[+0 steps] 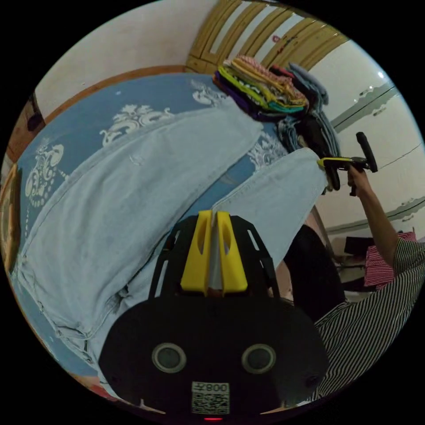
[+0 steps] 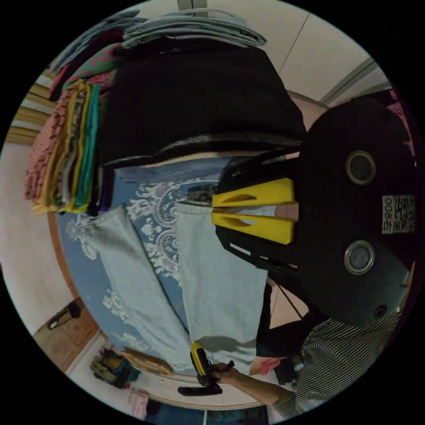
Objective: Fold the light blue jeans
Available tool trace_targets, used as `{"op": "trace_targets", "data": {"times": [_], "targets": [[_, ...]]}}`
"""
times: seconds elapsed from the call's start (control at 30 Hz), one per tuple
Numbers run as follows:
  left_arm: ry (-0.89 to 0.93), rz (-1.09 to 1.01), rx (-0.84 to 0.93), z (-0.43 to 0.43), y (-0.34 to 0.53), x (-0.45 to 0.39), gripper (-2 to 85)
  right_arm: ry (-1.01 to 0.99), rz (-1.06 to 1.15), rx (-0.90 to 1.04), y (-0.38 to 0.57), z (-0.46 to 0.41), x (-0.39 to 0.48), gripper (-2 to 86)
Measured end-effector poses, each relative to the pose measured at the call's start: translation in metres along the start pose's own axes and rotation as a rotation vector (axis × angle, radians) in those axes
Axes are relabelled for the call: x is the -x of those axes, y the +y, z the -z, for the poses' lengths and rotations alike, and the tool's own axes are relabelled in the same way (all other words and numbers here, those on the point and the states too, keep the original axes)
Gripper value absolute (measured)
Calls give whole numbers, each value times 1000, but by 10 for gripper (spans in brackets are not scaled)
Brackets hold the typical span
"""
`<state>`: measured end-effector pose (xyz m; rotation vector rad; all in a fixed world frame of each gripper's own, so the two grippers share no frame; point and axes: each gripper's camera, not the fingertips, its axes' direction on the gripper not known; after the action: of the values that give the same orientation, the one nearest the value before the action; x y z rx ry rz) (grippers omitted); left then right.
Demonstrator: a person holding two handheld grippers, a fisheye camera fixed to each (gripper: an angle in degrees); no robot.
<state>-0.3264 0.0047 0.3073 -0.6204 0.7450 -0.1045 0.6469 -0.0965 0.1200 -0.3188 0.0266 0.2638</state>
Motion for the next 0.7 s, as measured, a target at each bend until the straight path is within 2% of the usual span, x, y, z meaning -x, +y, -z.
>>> {"op": "trace_targets", "data": {"times": [0.1, 0.23, 0.33, 0.47, 0.57, 0.7], "targets": [[4, 40, -6, -15, -19, 0, 25, 85, 37, -1, -18, 16, -5, 21], [-29, 91, 130, -61, -36, 6, 25, 114, -18, 181, -42, -22, -27, 14], [-13, 102, 47, -50, -38, 4, 28, 257, -65, 120, -50, -18, -32, 3], [-1, 130, -51, -35, -41, 14, 50, 176, -37, -41, -70, 0, -26, 3], [-70, 160, -13, -42, -49, 26, 70, 71, -41, -105, -105, -4, -21, 16], [-114, 138, 94, -64, -55, 34, 91, -32, -122, -80, -161, -27, -34, 76]]}}
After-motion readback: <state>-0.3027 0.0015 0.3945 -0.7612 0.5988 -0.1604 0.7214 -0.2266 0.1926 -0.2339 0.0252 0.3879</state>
